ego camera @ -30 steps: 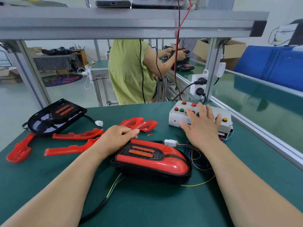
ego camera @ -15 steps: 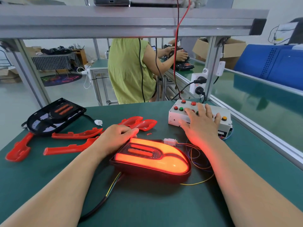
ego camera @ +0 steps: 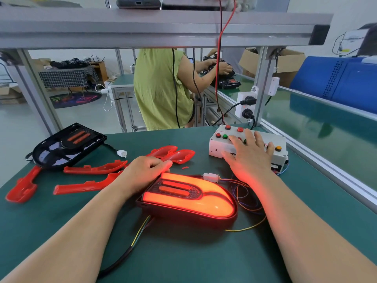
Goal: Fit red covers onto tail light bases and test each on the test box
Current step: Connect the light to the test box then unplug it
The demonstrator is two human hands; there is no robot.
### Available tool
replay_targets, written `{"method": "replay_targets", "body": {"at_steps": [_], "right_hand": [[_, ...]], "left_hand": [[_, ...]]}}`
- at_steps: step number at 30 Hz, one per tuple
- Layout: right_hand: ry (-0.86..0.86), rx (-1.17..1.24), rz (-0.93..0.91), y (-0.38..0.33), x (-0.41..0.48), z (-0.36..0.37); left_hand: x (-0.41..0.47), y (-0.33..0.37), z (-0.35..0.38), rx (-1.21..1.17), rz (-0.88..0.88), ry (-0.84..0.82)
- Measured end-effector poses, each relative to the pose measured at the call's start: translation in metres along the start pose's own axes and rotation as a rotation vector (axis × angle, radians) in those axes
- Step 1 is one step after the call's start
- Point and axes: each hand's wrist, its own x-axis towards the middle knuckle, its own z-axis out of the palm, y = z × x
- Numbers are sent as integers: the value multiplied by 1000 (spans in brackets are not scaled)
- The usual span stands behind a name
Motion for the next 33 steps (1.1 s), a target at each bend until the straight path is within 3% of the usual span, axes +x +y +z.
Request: {"method": "replay_targets", "body": {"at_steps": [13,21,24,27,33], "right_hand": [[5,0,-14,0,-4,2],[231,362,-211,-17,-16,-24],[141,531,-215,-23,-22,-38],[-71,587,-188,-26,-27,-51],[-439,223,-235,-36,-33,-60]], "left_hand": [[3,-6,2,-13,30,7],[1,-5,1,-19,17,7],[1,-4,1,-24,9,6],[0,-3,1,-16,1,3],[-1,-1,0,-17,-8,-5]]}}
